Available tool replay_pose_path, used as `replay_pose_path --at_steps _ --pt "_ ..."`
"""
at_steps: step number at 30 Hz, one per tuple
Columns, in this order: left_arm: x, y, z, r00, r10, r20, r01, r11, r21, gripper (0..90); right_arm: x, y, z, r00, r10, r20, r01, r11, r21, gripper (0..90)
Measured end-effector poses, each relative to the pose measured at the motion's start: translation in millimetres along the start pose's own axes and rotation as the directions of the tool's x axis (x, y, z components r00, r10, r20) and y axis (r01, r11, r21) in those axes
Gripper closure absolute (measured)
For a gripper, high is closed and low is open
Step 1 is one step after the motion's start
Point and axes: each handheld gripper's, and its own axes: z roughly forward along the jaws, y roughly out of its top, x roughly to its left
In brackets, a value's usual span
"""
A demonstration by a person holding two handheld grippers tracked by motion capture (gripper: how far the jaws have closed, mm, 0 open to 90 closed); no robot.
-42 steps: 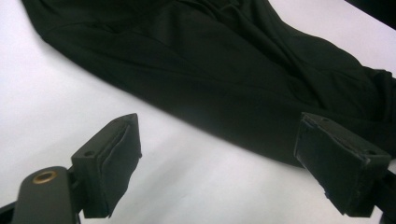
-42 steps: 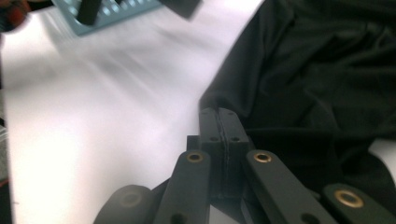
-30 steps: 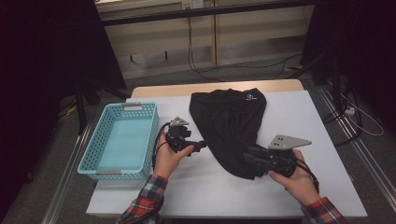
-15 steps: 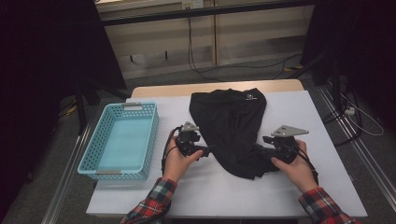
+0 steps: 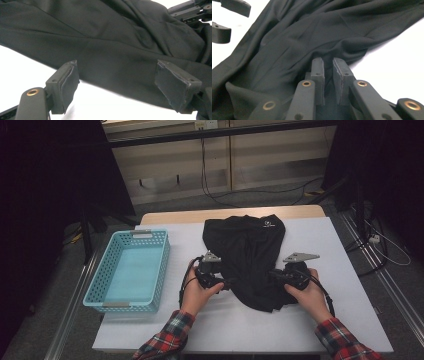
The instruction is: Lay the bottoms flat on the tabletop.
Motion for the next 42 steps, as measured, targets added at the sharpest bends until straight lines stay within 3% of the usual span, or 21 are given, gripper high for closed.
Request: replay_pose_path --at_steps 6,9,12,19,23,29,32,38,40,42 --pt "-5.2 1.3 5.4 0.9997 0.019 0.013 -0.019 0.9998 0.009 20.1 -5.8 0.7 5.2 0.9999 0.004 -0.013 -0.004 1.0 0.009 90.0" --pt "-5.7 0.8 6.8 0.9997 0.024 0.01 -0.024 0.9997 0.009 20.1 -7.9 0.5 5.0 0.9999 -0.008 -0.008 0.008 1.0 0.018 90.0" --pt "-6.0 0.0 7.4 0.9996 0.029 0.007 -0.029 0.9995 0.008 20.1 -12.9 3.2 -2.8 1.0 -0.004 0.001 0.004 1.0 0.001 90.0" --pt "-11.8 -2.6 6.6 0.9988 0.047 0.014 -0.047 0.9988 0.012 20.4 -33.7 6.7 -25.0 0.998 0.056 0.031 -0.054 0.997 -0.056 90.0" --pt "-14.2 -3.7 4.5 0.9987 0.046 0.023 -0.047 0.9989 0.008 20.6 -41.0 2.1 -24.5 0.9962 0.049 0.073 -0.047 0.999 -0.019 90.0" --pt "-16.6 -3.9 0.4 0.998 0.054 0.034 -0.054 0.9985 -0.004 20.7 -39.6 1.3 -38.1 0.9963 0.037 0.077 -0.033 0.998 -0.051 90.0" --pt "-18.4 -2.8 0.2 0.9975 0.06 0.037 -0.06 0.9982 -0.007 20.9 -41.8 -1.2 -50.1 0.9939 0.016 0.109 -0.009 0.998 -0.06 90.0" --pt "-27.5 -0.6 10.0 0.9942 0.08 0.072 -0.08 0.9968 0.001 23.8 -59.2 -10.5 -63.9 0.9855 0.066 0.156 -0.054 0.995 -0.084 90.0" --pt "-29.8 0.0 14.5 0.9924 0.093 0.08 -0.094 0.9955 0.006 25.6 -58.5 -13.5 -65.2 0.9885 0.083 0.126 -0.073 0.994 -0.085 90.0" --pt "-31.2 -0.1 18.1 0.9905 0.106 0.088 -0.108 0.994 0.018 27.2 -50.9 -14.7 -64.1 0.9924 0.06 0.107 -0.052 0.996 -0.071 88.5"
